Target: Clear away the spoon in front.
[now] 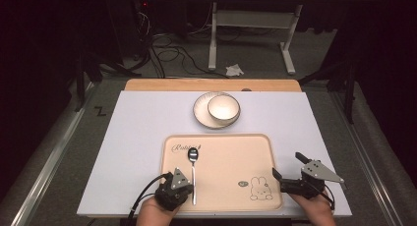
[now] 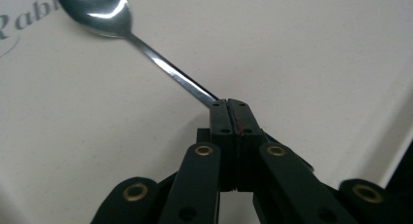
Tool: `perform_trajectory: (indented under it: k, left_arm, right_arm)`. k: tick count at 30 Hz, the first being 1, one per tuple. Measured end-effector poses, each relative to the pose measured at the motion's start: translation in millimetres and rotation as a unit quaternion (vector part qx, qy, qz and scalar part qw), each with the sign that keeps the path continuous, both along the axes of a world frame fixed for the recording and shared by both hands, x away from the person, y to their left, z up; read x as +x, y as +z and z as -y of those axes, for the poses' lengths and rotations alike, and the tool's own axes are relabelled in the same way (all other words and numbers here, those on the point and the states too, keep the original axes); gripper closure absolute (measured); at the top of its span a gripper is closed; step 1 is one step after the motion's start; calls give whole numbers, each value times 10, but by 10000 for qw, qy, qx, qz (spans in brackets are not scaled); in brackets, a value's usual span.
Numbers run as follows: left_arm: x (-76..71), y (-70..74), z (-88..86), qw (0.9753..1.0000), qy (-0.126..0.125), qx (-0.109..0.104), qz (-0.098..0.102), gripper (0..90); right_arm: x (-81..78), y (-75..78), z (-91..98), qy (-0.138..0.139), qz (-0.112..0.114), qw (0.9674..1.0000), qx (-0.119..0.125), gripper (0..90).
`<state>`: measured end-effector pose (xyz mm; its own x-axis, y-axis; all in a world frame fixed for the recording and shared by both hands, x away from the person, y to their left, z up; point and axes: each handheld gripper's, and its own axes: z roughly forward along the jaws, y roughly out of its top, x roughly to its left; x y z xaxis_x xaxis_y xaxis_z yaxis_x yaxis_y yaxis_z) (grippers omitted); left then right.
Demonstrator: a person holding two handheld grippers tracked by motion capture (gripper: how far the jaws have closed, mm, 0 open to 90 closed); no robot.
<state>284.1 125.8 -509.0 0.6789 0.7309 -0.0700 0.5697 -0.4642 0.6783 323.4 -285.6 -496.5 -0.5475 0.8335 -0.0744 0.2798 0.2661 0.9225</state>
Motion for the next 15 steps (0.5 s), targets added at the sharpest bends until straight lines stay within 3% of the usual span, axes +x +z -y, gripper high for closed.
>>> perform_trajectory:
  k: [4,7,10,15]
  left_arm:
    - [55,39,-153,9996,218,-179,46,787]
    - [110,88,-317,9983,443,-344,135,664]
    - [171,144,-523,9966,597,-464,339,541]
    - [224,188,-900,9916,964,-569,641,449]
  right_arm:
    - [-8,4,0,-22,-13,10000,9,11]
    - [-7,5,5,-8,11,10000,4,11]
    - [-5,2,13,-23,0,10000,2,11]
    - [0,-2,32,-56,3,10000,-4,10]
